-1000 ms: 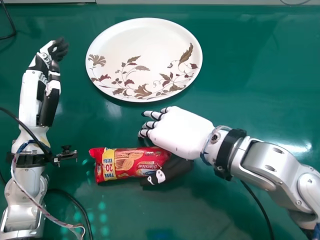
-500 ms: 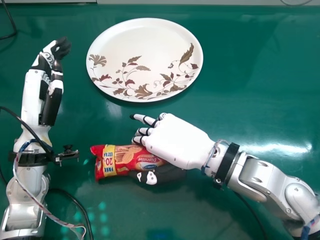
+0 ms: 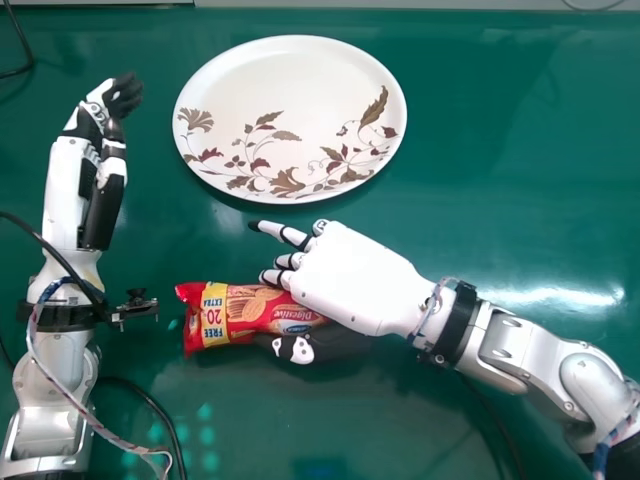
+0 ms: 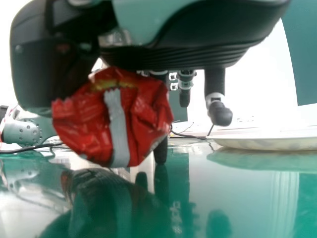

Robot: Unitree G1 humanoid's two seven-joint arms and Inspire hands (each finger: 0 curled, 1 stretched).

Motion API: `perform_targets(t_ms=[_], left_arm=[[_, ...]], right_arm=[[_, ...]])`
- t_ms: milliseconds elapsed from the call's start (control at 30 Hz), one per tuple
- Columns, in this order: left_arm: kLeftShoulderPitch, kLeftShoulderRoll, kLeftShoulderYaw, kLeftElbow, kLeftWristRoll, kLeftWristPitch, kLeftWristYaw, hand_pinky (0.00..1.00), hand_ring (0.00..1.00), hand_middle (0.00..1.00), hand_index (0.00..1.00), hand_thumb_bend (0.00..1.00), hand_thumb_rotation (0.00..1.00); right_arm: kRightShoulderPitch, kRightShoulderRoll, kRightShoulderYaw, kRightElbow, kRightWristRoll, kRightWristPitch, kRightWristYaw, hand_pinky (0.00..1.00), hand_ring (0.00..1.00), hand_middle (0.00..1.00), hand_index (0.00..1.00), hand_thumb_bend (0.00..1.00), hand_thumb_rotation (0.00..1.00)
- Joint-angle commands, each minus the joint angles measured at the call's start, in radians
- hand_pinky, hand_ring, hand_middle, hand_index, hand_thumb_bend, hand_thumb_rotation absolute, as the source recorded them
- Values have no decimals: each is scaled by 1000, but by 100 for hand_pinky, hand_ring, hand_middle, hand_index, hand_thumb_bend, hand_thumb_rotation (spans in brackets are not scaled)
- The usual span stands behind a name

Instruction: Pick up biscuit and place it in the plate

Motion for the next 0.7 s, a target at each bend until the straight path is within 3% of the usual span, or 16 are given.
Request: perform_targets(t_ms=[0, 400, 567, 667], left_arm=[[22, -8, -7, 18, 2, -11, 4, 91, 87, 88, 89, 18, 8], [33, -10, -8, 6, 0, -5, 1, 93, 88, 88, 90, 18, 8], [43, -7, -4, 0, 1, 1, 0, 93, 88, 88, 89, 19, 5], [45, -4, -3, 5, 2, 3, 0, 94, 89, 88, 90, 20, 6]], right_arm=[[20, -19, 0, 16, -10, -12, 5, 6, 42, 49, 47, 52, 0], [32, -34, -39, -43, 37, -11, 55, 7, 43, 49, 47, 52, 0], [41, -38, -114, -130, 85, 22, 103, 9, 39, 44, 50, 51, 0], [32, -41, -166, -175, 132, 41, 138, 9, 42, 48, 48, 52, 0]])
